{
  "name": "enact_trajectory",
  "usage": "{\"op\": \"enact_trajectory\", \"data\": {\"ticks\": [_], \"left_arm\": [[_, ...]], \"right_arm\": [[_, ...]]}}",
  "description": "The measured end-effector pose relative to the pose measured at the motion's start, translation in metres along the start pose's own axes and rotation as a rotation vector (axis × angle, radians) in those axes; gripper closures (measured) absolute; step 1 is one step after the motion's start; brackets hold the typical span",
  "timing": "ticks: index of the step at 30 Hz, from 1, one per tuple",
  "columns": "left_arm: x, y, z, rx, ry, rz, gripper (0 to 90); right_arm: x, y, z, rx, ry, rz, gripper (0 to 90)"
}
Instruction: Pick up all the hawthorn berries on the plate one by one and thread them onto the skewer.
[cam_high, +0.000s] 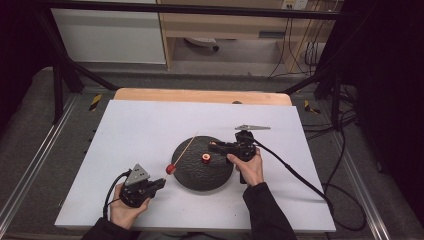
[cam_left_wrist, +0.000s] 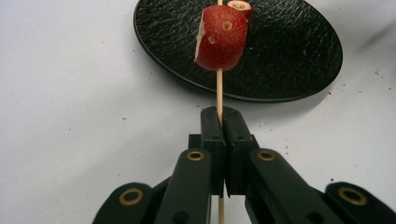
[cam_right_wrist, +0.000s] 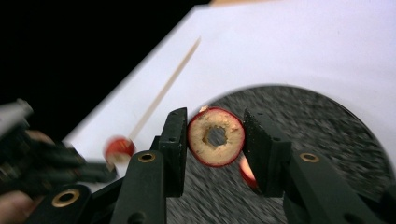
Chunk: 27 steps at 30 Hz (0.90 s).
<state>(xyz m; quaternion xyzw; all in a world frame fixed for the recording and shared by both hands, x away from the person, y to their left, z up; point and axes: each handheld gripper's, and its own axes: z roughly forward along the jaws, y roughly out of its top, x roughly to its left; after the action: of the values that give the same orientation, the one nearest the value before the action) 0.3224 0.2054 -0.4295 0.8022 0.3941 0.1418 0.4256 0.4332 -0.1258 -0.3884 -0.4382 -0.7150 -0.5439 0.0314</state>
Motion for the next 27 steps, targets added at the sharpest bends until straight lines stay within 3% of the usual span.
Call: {"op": "enact_trajectory", "data": {"ticks": [7, 14, 20, 27], "left_arm": [[-0.005, -0.001, 0.000, -0.021, 0.006, -0.021, 88.2], [-0.010, -0.001, -0.001, -0.047, 0.012, -0.046, 88.2], [-0.017, -0.002, 0.000, -0.060, 0.009, -0.054, 88.2], [-0.024, -0.003, 0.001, -0.065, 0.003, -0.040, 88.2]], "right_arm": [[0.003, -0.001, 0.001, -0.152, 0.050, 0.131, 62.0], [0.003, 0.001, 0.001, -0.259, 0.058, 0.207, 62.1], [0.002, 0.003, 0.001, -0.308, 0.059, 0.259, 62.2], [0.000, 0.004, 0.002, -0.332, 0.066, 0.277, 62.2]]}}
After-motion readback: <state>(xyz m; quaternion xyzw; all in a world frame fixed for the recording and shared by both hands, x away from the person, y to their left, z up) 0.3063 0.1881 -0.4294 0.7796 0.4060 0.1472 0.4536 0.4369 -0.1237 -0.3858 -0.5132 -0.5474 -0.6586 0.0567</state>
